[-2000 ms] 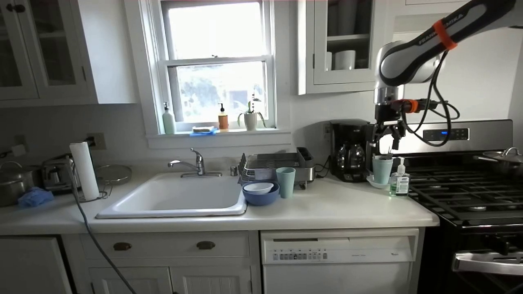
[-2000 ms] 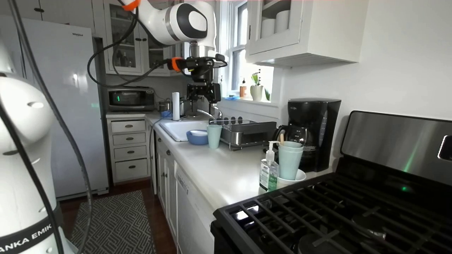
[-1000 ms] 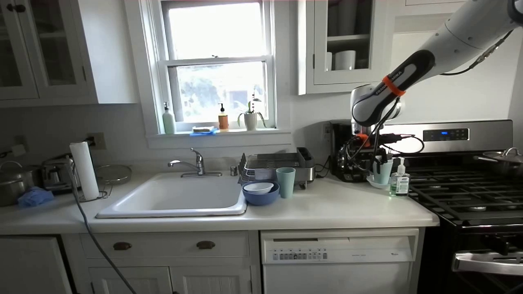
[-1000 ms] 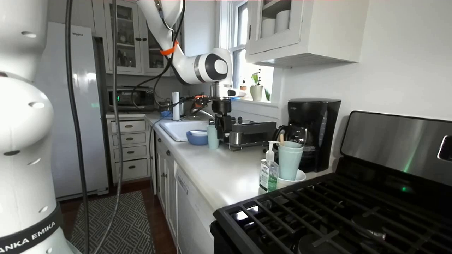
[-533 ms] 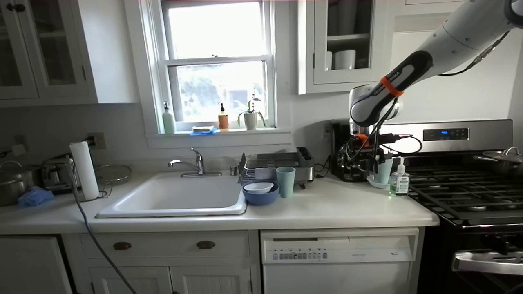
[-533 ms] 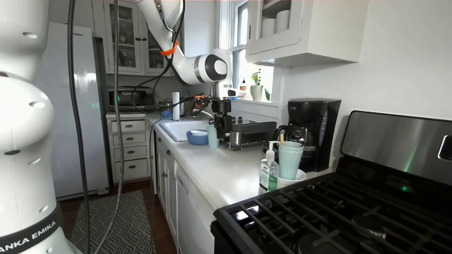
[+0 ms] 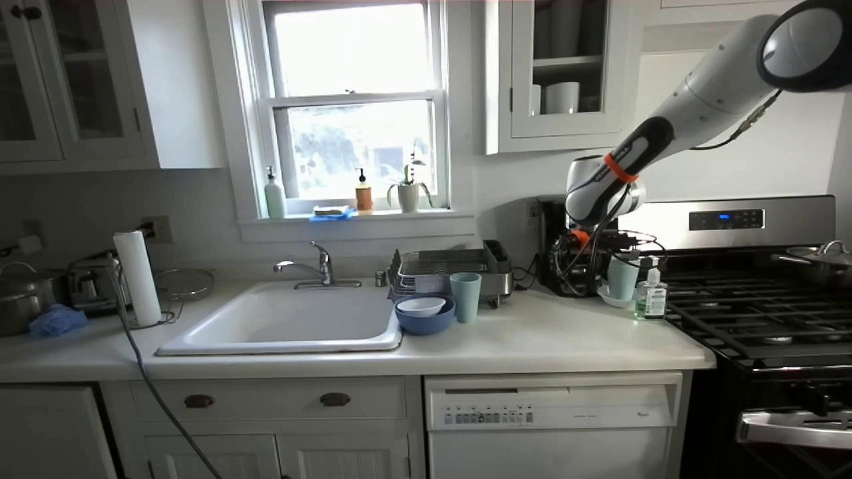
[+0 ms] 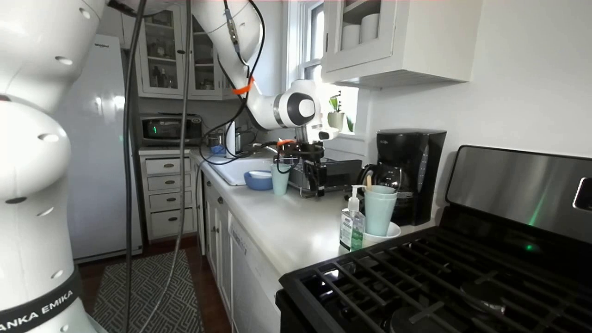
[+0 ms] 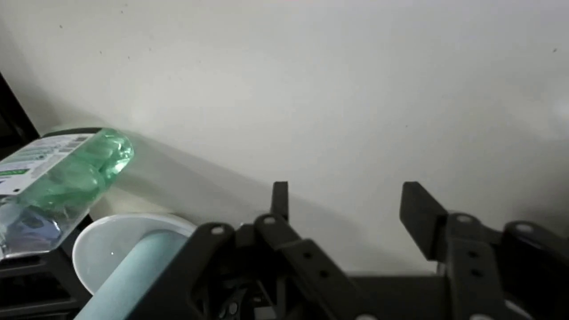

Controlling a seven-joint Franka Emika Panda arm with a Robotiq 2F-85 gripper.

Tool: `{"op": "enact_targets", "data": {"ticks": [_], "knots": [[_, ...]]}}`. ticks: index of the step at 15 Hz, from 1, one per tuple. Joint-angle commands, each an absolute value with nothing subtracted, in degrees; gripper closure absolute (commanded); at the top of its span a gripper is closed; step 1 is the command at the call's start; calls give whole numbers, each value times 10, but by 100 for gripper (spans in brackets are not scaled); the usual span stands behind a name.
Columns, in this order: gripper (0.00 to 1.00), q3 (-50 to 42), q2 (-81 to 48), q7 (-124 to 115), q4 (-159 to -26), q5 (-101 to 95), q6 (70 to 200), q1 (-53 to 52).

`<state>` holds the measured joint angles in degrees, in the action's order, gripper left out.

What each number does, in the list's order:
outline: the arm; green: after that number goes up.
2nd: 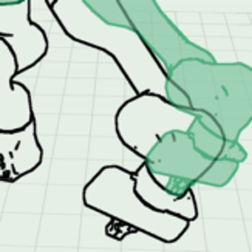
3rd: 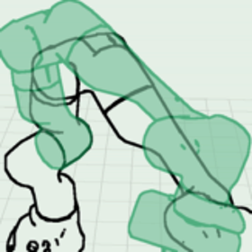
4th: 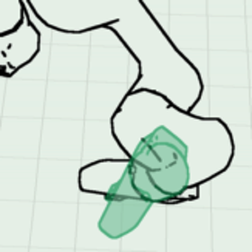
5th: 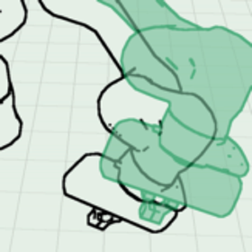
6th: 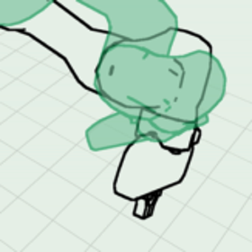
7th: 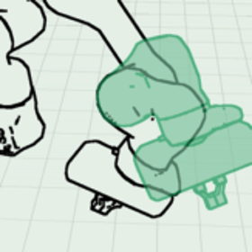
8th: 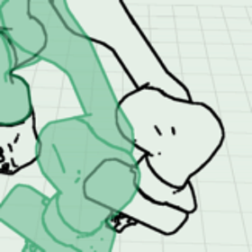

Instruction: Press the button on the kettle

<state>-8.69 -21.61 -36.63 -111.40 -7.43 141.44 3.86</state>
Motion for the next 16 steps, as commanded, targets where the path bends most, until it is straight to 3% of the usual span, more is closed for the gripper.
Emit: {"op": "enact_targets", "data": {"ticks": [1,6,16], "knots": [[62,-110,-277,-381,-1057,-56,1455,32],[97,-134,-334,-403,-1002,-53,1481,23],[97,-160,-404,-441,-925,-53,1485,18]]}}
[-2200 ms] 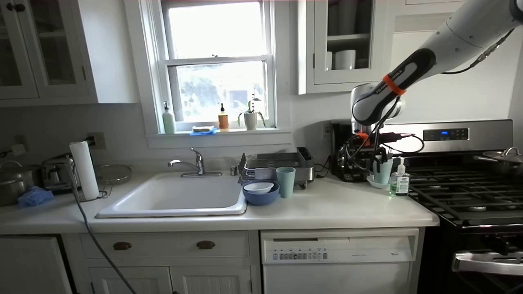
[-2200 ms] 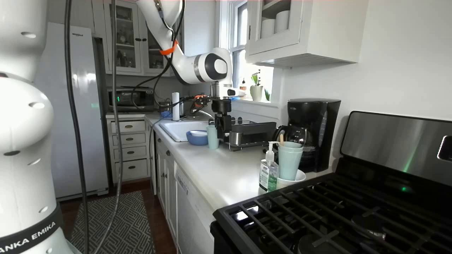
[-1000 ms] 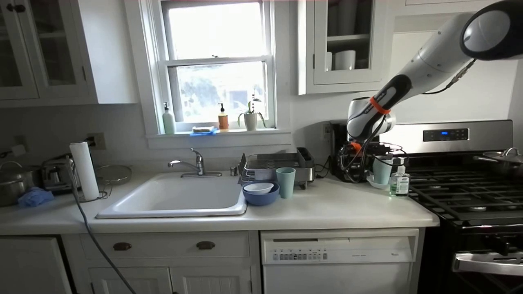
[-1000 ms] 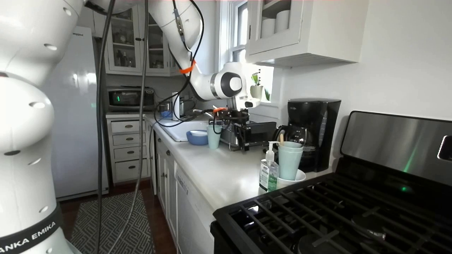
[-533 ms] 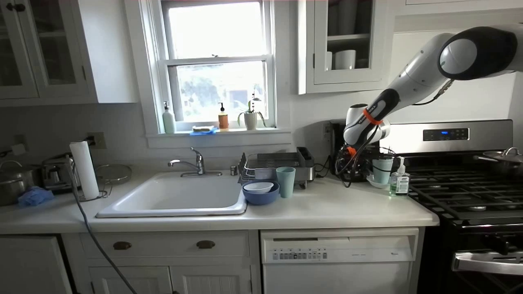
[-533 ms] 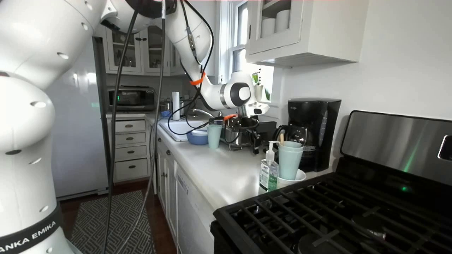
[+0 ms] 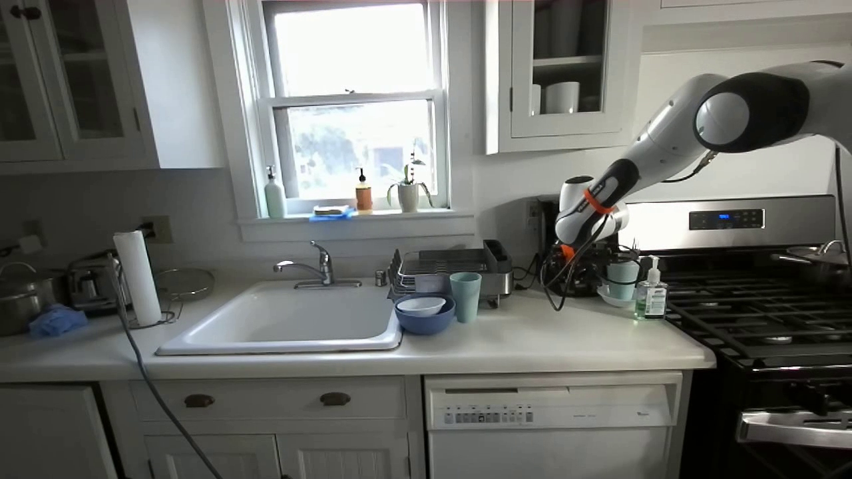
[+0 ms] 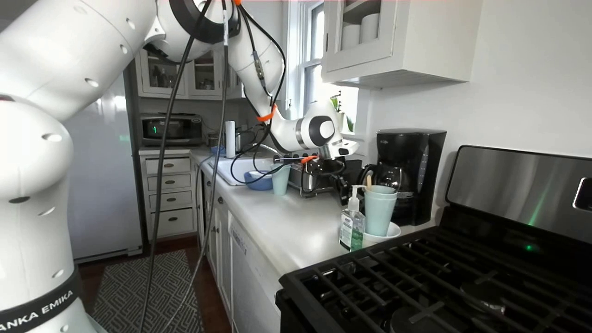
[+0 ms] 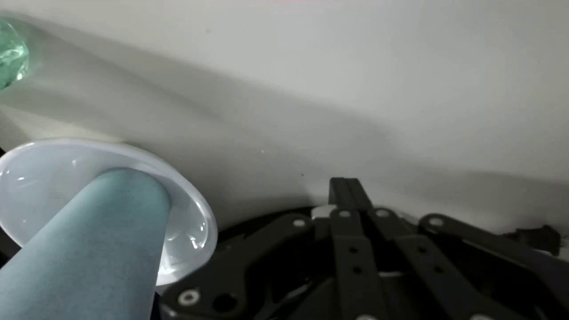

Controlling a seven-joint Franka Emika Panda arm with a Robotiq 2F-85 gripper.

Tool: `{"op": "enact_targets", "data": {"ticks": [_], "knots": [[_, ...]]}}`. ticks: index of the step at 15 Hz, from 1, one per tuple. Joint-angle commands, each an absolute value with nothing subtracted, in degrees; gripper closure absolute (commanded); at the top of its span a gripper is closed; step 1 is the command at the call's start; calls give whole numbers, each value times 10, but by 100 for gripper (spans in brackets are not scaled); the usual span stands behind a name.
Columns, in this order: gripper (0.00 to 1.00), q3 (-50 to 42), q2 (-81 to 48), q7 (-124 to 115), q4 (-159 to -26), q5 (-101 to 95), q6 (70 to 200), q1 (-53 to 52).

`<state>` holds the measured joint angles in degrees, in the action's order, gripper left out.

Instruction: Press the button on the kettle

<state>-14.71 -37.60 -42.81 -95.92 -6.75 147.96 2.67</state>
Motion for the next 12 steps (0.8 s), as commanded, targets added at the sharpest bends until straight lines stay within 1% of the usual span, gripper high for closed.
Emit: {"op": "enact_targets", "data": {"ticks": [1,12], "knots": [[97,-161,-409,-443,-919,-52,1485,18],[98,-172,-461,-451,-854,-42,1473,23]]}}
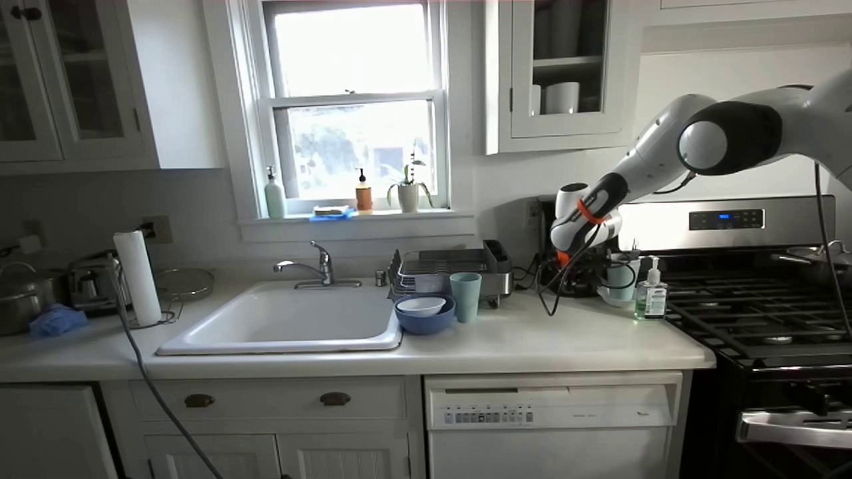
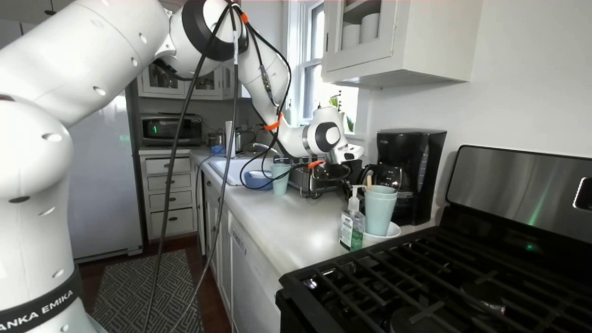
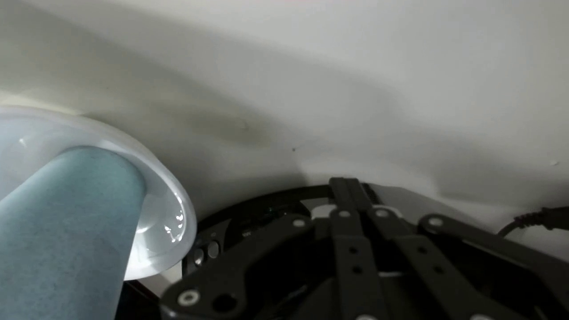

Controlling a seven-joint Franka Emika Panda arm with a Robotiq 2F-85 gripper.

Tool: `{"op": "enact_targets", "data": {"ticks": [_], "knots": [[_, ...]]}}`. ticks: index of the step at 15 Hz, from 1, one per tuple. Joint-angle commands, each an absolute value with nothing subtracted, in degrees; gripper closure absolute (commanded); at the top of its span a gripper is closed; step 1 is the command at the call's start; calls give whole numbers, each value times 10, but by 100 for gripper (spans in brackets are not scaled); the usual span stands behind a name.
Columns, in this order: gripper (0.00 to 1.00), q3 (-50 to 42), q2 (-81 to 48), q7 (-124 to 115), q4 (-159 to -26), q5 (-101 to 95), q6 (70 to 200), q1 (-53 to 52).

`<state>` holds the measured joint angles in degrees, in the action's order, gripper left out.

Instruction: Press the button on the kettle

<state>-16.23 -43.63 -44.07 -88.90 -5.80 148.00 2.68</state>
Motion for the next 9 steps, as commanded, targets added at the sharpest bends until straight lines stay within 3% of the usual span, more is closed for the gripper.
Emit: {"op": "enact_targets", "data": {"ticks": [1,9], "knots": [[98,-173,-465,-453,-849,-41,1472,24],[98,-175,-494,-459,-812,-28,1464,30]]}}
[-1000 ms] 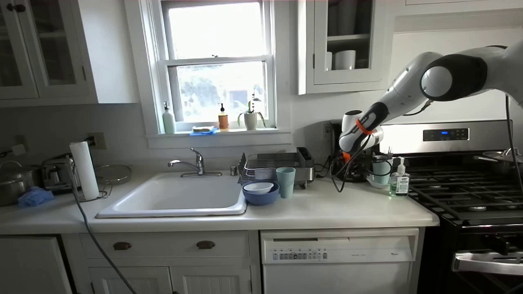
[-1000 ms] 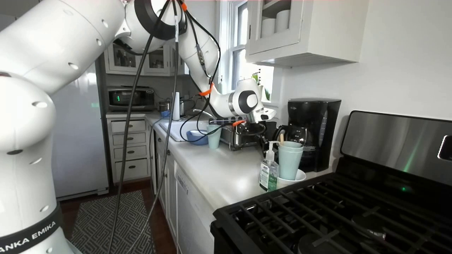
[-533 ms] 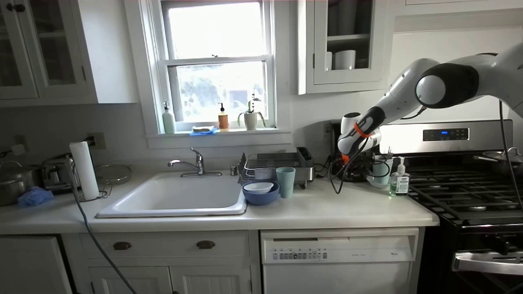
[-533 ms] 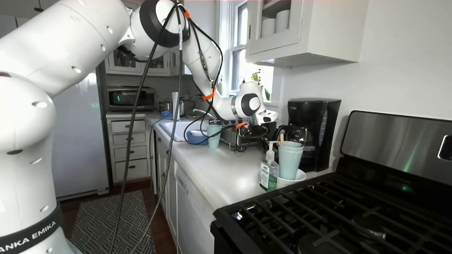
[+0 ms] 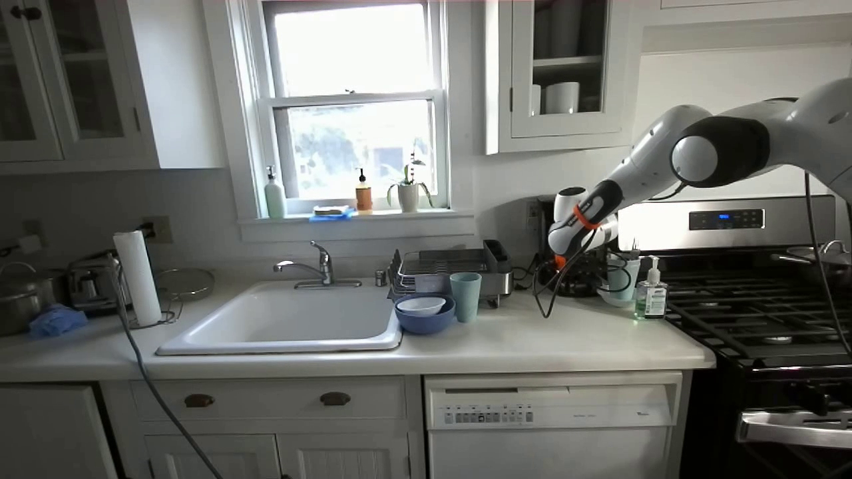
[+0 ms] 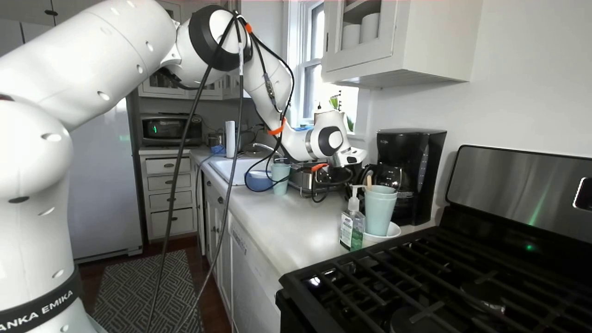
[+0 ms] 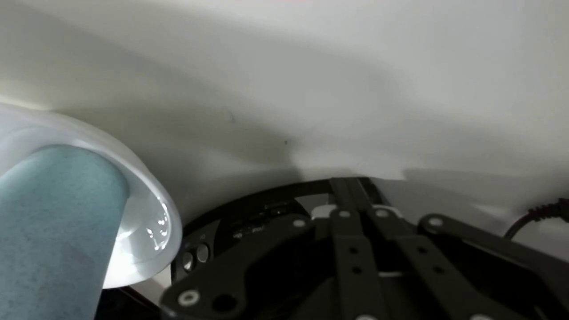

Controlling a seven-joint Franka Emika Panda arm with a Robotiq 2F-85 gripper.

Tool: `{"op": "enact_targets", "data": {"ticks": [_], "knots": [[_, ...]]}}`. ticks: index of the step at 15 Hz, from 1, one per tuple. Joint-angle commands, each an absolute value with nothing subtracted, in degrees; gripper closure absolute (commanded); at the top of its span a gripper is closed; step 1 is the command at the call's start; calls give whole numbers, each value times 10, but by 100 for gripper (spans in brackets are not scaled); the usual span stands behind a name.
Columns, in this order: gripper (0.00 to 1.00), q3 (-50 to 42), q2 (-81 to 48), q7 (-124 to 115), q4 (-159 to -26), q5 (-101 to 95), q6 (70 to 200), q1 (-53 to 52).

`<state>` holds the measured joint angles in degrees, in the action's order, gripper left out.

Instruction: Press the button on the kettle

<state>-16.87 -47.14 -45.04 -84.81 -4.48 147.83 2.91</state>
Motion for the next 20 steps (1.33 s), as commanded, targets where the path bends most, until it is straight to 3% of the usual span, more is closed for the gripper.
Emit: {"op": "enact_targets", "data": {"ticks": [1,8,20], "knots": [[98,-177,-497,-462,-808,-28,1462,30],[98,-175,-500,-470,-795,-26,1448,33],[98,-124,-499,-270,-776,16,1437,93]]}}
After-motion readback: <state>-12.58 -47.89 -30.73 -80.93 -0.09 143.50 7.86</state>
